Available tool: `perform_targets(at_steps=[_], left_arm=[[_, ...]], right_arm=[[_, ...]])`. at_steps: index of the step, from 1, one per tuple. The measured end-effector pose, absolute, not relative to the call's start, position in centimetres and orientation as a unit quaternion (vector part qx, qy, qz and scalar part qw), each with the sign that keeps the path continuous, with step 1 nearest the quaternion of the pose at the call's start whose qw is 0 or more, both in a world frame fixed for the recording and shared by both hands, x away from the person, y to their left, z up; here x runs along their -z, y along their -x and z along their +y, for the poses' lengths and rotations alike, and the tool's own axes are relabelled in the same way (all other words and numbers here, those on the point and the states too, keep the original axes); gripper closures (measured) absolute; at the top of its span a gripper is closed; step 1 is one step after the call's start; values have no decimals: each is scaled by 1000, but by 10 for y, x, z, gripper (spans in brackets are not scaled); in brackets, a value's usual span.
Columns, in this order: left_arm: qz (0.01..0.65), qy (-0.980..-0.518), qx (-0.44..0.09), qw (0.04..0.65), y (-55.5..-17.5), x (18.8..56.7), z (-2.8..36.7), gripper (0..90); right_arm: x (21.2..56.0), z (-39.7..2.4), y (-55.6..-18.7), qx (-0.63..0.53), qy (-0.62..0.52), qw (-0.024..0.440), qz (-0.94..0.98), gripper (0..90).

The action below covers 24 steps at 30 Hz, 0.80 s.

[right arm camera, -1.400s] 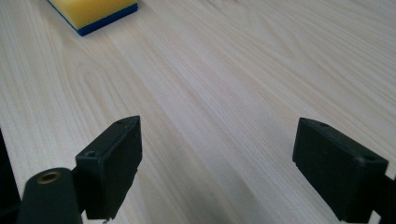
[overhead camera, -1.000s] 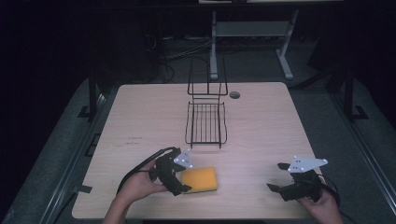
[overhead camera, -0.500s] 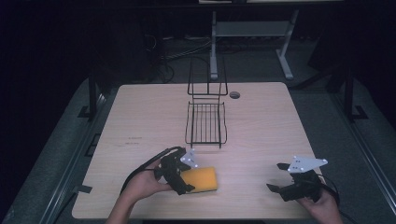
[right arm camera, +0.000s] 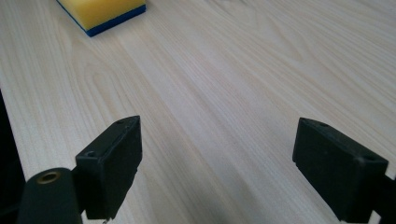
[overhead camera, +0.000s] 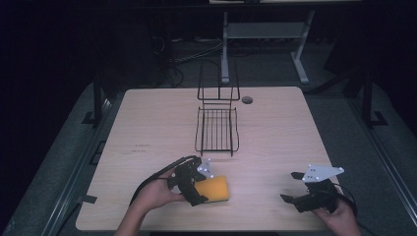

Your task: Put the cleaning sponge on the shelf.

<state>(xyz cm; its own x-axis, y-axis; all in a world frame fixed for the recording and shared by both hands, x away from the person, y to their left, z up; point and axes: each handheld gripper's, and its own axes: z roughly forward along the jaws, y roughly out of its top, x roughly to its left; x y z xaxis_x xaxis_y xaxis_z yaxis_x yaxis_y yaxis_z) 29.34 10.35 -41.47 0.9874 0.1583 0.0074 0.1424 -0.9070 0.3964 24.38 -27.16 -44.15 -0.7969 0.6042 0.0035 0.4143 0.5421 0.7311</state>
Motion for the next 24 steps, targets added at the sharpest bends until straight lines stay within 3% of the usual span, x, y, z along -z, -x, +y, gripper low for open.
perform_targets(at_steps=[24], left_arm=[[75,-981,-3,180,-300,428,88,160]], right_arm=[[439,-270,-243,-387,-288,122,867,141]])
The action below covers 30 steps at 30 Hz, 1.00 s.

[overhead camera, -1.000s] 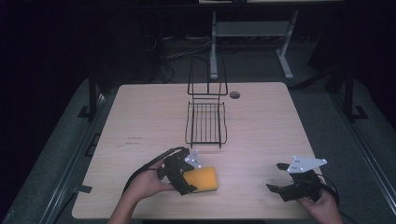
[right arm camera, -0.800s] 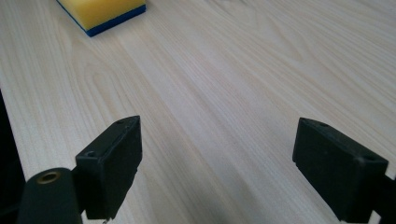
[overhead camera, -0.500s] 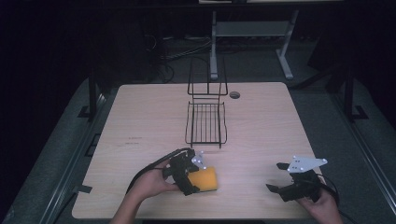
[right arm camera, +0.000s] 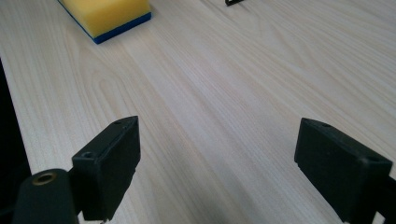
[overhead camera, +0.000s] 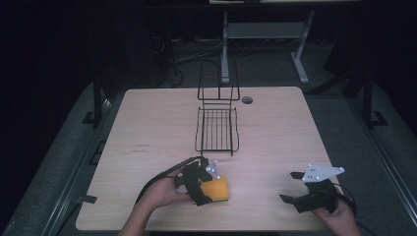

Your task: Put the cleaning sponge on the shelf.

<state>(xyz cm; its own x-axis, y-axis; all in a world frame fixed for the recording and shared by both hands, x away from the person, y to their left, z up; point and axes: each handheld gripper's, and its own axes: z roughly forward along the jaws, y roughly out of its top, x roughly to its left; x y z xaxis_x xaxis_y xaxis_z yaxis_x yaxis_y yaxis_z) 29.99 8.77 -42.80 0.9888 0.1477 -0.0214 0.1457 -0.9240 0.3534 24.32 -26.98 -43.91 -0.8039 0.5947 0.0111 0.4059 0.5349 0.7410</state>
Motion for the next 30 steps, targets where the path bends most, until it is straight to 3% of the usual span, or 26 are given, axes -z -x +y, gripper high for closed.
perform_targets(at_steps=[30], left_arm=[[69,-984,10,166,-306,438,81,161]], right_arm=[[438,-268,-243,-383,-283,124,870,141]])
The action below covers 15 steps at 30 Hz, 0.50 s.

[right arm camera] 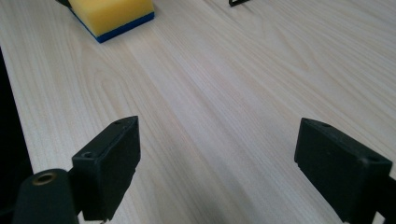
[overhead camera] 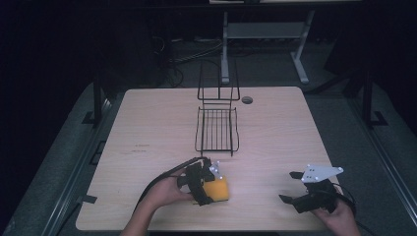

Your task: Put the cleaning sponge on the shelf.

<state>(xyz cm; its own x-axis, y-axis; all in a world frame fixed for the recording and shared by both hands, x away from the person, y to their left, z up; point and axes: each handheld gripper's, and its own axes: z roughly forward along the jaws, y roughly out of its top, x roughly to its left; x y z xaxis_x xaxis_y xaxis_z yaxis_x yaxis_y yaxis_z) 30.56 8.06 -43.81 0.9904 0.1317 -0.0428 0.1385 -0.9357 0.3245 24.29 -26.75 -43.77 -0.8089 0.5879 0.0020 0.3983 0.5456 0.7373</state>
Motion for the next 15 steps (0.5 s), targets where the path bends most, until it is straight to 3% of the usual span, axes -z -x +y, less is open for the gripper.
perform_targets(at_steps=[15], left_arm=[[64,-985,11,159,-305,442,78,165]], right_arm=[[437,-267,-243,-385,-281,122,871,141]])
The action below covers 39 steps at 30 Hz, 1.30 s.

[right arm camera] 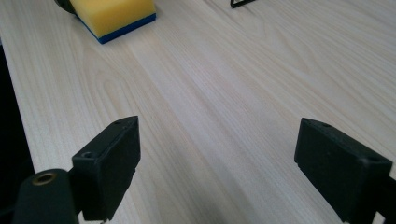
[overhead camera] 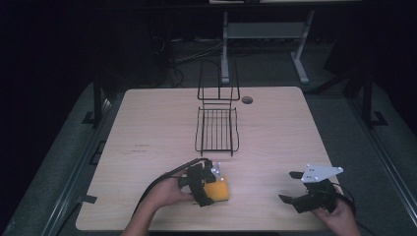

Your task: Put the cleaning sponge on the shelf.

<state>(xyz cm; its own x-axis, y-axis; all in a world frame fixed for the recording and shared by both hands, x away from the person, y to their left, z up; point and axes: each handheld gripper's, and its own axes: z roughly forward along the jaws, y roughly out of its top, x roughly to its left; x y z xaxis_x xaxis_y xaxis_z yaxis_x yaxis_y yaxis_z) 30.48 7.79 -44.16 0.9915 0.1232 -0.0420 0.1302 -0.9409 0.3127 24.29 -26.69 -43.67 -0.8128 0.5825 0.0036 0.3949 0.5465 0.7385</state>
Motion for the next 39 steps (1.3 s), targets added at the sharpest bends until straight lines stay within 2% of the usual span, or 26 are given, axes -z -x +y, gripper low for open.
perform_targets(at_steps=[9,11,39], left_arm=[[65,-985,12,157,-306,443,78,170],[63,-985,14,159,-305,442,78,205],[57,-985,4,165,-306,433,81,220]], right_arm=[[435,-267,-242,-387,-280,124,870,141],[435,-267,-243,-387,-280,124,870,141],[435,-266,-243,-385,-278,119,872,142]])
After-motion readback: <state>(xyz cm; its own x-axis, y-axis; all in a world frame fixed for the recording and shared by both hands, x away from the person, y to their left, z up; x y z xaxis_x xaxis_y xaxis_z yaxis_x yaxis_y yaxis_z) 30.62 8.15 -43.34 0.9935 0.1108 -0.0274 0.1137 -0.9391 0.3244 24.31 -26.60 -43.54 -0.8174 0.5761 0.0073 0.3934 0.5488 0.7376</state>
